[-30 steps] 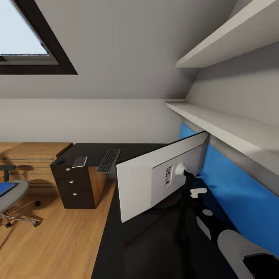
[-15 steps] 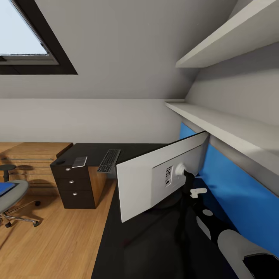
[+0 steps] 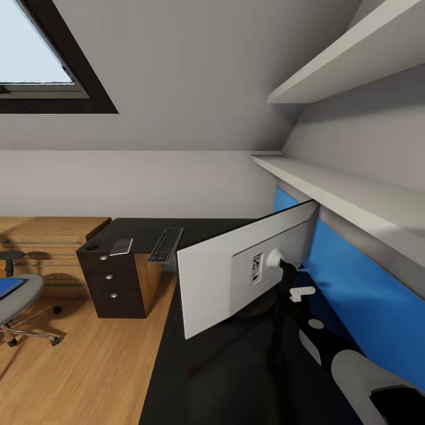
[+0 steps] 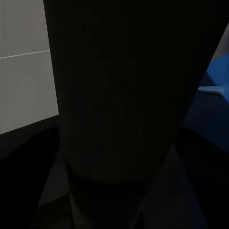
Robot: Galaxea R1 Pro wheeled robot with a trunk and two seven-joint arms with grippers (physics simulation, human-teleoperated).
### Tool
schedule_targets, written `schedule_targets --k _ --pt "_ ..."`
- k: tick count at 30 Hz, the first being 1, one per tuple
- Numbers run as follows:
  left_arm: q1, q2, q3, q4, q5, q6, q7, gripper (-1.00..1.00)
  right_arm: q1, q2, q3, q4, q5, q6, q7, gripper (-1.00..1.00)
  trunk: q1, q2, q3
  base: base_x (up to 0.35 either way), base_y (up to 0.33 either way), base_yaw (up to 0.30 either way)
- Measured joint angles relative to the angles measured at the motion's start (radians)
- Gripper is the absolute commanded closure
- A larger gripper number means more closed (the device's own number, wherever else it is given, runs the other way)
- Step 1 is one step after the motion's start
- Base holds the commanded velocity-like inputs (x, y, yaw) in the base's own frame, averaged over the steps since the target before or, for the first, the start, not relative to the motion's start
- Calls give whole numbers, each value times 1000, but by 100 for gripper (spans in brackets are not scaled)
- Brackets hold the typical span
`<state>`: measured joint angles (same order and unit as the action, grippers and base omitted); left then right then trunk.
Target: In the bedroom, organize the workspace by keeping the computer under the desk, ensuring the monitor is on the desk, placing the keyboard on the desk next to the monitor, placing the mouse on the desk next to the keyboard, moving the folder from the swivel chair onto the desk next to the mouse, stacking the notebook on top of the folder with the pen on top of the notebook, and positioning the swivel chair next to the desk.
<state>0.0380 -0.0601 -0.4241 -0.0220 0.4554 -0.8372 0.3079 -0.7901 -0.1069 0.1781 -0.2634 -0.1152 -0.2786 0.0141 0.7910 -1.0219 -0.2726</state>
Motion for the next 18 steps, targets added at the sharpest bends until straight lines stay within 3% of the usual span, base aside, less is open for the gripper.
schedule_targets --k 18 --pt "0 -1 1 2 0 -6 -9 -100 0 0 -1 -1 0 0 0 100 0 0 0 40 0 0"
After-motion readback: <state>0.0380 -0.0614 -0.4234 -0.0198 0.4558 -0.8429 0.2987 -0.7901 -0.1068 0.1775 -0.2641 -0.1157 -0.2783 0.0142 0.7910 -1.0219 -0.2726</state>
